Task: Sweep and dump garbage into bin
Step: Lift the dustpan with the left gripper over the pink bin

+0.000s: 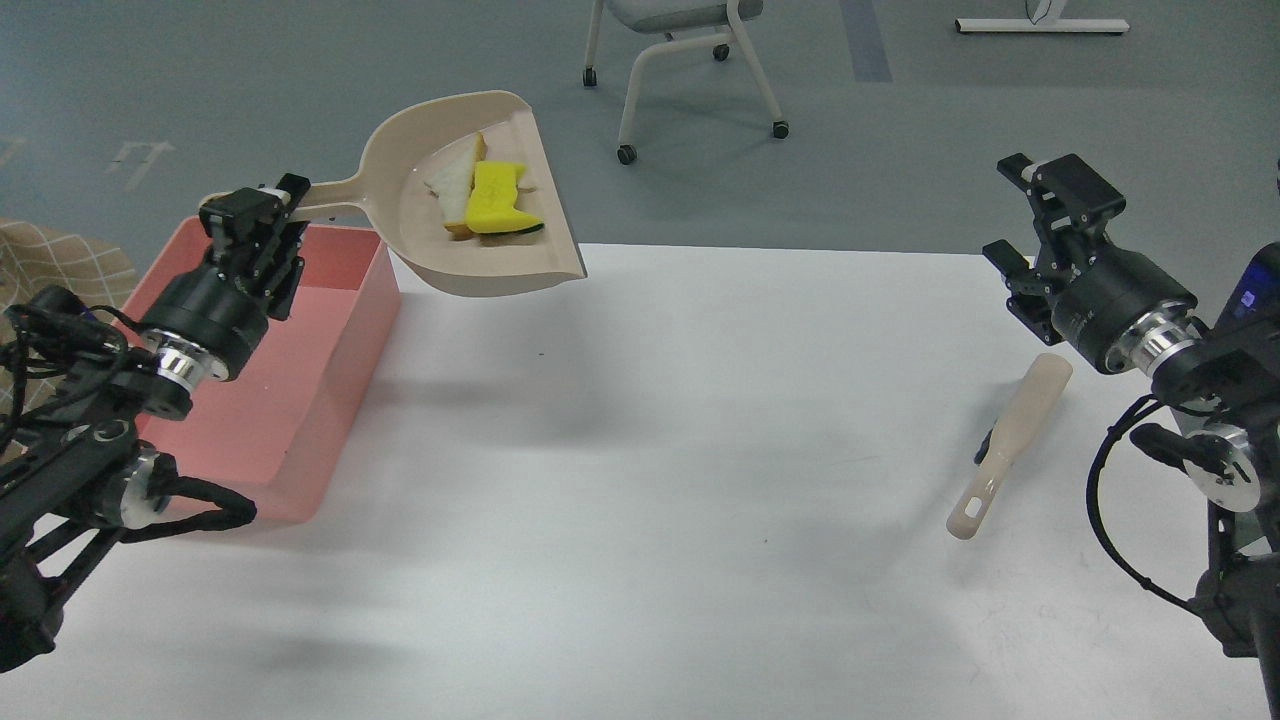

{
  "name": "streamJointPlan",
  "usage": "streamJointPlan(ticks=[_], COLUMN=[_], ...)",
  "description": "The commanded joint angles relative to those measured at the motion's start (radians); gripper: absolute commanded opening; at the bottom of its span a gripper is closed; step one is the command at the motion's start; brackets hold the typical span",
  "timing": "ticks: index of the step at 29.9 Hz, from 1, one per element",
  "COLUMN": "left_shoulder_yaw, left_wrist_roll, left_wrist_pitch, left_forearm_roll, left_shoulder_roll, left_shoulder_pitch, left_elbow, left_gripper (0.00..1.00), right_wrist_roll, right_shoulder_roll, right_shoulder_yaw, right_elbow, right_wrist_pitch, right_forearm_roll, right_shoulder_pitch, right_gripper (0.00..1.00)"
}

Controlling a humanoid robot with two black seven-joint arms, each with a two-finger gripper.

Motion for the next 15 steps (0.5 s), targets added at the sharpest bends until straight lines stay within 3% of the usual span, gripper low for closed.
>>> streamJointPlan(ticks=[1,8,15], left_shoulder_yaw=[-0.058,-0.22,-0.237], left_wrist_roll=[-0.003,-0.002,-0.003], left_wrist_pitch=[-0.038,-0.133,-0.168], left_forearm_roll=[-0.002,-0.021,-0.021], left_shoulder_roll=[0.076,0.163,0.245], left_shoulder_pitch=[0.075,0.226,0.251], left_elbow=[-0.015,0.008,0.112], left_gripper=[0.1,0.11,0.11], right_wrist_roll=[0.001,-0.003,-0.003], right_shoulder_roll=[0.0,0.0,0.0], right_shoulder_yaw=[0.004,0.005,0.007], right_elbow=[0.0,-0.032,-0.032], right_wrist_pitch=[0.0,-0.001,-0.001], right_forearm_roll=[0.003,0.121,0.132], right_shoulder_pitch=[-0.007,-0.013,-0.016], right_gripper=[0.96,0.96,0.96])
